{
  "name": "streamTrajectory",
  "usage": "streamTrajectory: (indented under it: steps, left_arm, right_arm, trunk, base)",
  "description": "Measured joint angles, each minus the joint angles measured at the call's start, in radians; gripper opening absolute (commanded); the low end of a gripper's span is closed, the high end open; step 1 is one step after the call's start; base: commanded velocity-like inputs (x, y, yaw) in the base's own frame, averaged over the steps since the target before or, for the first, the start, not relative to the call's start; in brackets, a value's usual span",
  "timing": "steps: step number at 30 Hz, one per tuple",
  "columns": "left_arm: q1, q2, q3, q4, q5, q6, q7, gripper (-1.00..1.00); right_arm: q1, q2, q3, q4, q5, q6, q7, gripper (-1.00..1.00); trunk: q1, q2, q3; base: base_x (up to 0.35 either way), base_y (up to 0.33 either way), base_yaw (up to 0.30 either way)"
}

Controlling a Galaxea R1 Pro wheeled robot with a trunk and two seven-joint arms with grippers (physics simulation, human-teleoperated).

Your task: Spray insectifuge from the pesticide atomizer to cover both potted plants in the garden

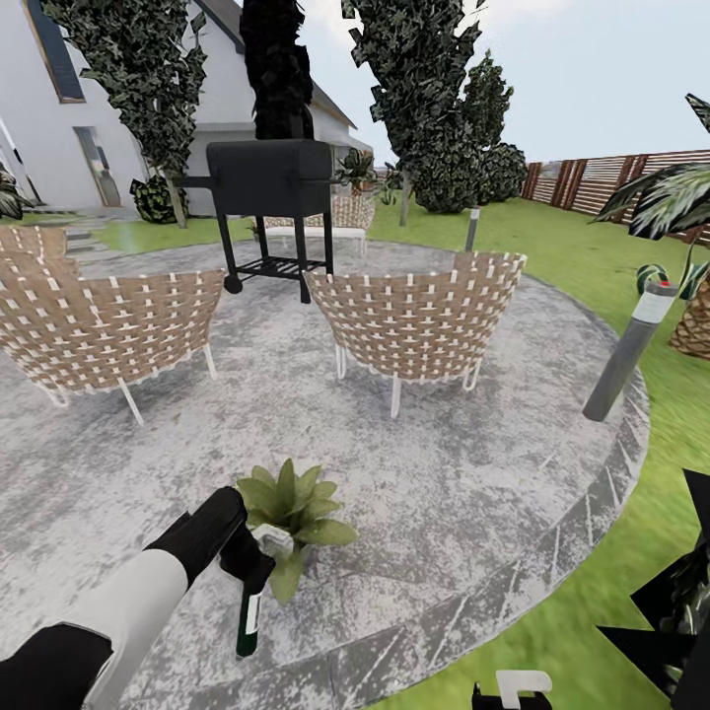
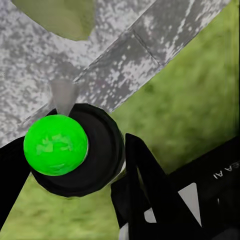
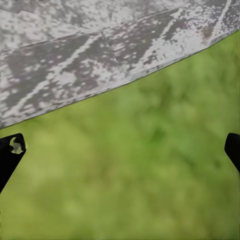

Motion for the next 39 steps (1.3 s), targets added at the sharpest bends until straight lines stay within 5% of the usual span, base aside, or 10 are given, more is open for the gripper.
streamTrajectory:
  steps: [10,19,27,39]
  left_arm:
    - [-0.177,-0.032,-0.006,0.017,-0.003,0.005,-0.005,-1.00]
    - [-0.164,-0.019,-0.110,0.103,-0.006,-0.002,-0.086,-1.00]
    - [-0.161,-0.002,-0.110,0.100,-0.010,0.001,-0.093,-1.00]
    - [-0.164,-0.001,-0.111,0.104,-0.010,0.001,-0.093,-1.00]
  right_arm:
    - [0.000,-0.001,0.000,0.000,0.000,0.000,0.000,1.00]
    - [0.000,-0.001,0.000,0.000,0.000,0.000,0.000,1.00]
    - [0.000,0.001,-0.001,-0.001,-0.004,0.000,-0.002,1.00]
    - [0.000,0.000,-0.002,-0.001,-0.004,0.000,-0.002,1.00]
  trunk:
    - [0.000,0.000,0.000]
    - [0.000,0.000,0.000]
    - [0.000,0.000,-0.004]
    - [0.046,-0.084,-0.060]
  base:
    - [0.000,0.000,0.000]
    - [0.000,0.000,0.000]
    - [0.000,0.000,0.000]
    - [0.000,0.000,0.000]
